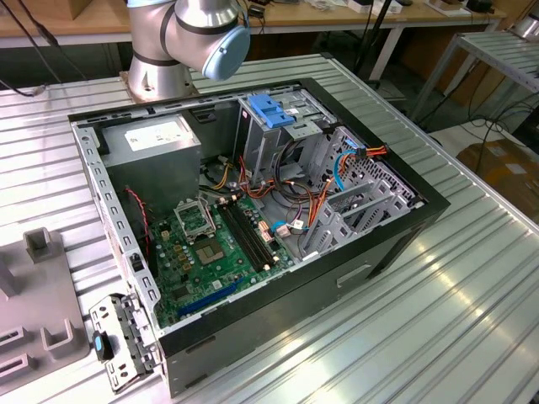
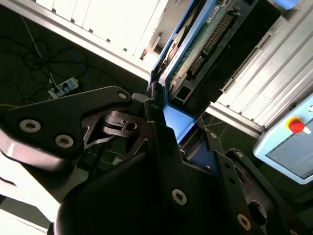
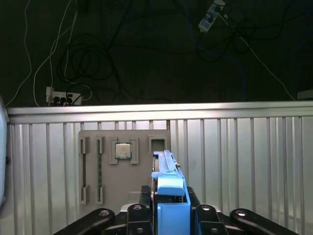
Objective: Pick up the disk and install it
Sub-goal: 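Pick up the disk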
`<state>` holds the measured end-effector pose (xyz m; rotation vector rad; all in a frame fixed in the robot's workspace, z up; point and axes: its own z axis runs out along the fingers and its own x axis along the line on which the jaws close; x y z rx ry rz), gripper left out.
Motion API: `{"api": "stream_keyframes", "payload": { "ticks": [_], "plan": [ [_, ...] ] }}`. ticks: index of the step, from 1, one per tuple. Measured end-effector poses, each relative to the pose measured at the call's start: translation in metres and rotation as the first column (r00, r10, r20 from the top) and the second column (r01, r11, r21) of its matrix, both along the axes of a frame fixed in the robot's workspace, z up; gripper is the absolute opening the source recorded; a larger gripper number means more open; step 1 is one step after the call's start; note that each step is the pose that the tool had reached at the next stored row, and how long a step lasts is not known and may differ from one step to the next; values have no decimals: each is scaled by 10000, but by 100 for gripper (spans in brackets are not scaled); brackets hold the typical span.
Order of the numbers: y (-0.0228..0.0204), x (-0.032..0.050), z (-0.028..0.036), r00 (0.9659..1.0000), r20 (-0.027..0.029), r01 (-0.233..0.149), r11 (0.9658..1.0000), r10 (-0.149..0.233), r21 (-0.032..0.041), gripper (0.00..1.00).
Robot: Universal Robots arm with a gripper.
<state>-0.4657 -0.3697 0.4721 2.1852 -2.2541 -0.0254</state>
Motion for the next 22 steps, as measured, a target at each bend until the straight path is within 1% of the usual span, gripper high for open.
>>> {"api": "stream_keyframes", "payload": {
  "ticks": [8, 22],
  "plan": [
    [0, 0, 55, 10000, 0, 0, 10000, 0, 0, 37],
    [0, 0, 172, 10000, 0, 0, 10000, 0, 0, 37]
  ]
}}
